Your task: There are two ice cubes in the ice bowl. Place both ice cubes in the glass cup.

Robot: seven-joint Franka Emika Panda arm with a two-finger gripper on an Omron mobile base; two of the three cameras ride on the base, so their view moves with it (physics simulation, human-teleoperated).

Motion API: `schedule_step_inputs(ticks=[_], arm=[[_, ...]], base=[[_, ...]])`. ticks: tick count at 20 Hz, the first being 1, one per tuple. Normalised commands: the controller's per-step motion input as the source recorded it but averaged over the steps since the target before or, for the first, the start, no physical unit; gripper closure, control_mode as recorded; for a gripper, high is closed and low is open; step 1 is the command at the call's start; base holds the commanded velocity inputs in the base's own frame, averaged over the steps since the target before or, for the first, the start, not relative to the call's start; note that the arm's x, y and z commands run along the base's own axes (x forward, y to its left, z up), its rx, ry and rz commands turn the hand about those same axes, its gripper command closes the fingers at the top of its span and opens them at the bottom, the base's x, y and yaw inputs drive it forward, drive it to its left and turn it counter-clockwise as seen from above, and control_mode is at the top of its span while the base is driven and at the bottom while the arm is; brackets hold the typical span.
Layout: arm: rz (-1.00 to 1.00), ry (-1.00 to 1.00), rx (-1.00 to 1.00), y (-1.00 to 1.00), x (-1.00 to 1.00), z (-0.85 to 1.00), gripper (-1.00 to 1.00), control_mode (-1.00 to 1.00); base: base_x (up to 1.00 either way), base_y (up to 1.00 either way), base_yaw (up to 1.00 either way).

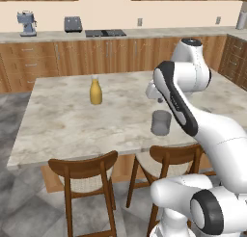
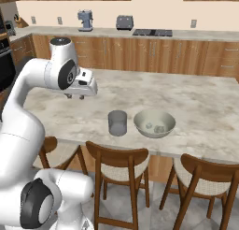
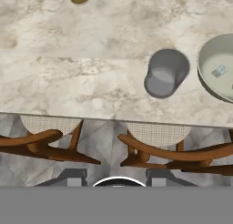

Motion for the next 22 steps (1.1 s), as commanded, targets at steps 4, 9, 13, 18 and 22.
schedule_step_inputs(ticks=[4,9,13,18,22], arm=[[-0.04,-0.03,0.01,-0.41,-0.14,0.00,-1.00,-1.00],[-0.06,-0.02,0.00,-0.96,-0.25,0.00,-1.00,-1.00],[-0.08,0.00,0.00,-0.91,-0.37,0.00,-1.00,-1.00],[-0.09,0.00,0.00,-0.79,-0.16,0.00,-1.00,-1.00],[-0.05,0.01,0.00,-0.29,0.02,0.00,-1.00,-1.00]], base=[[0.00,0.00,0.00],[0.00,0.00,0.00],[0.00,0.00,0.00],[0.00,0.00,0.00],[0.00,0.00,0.00]])
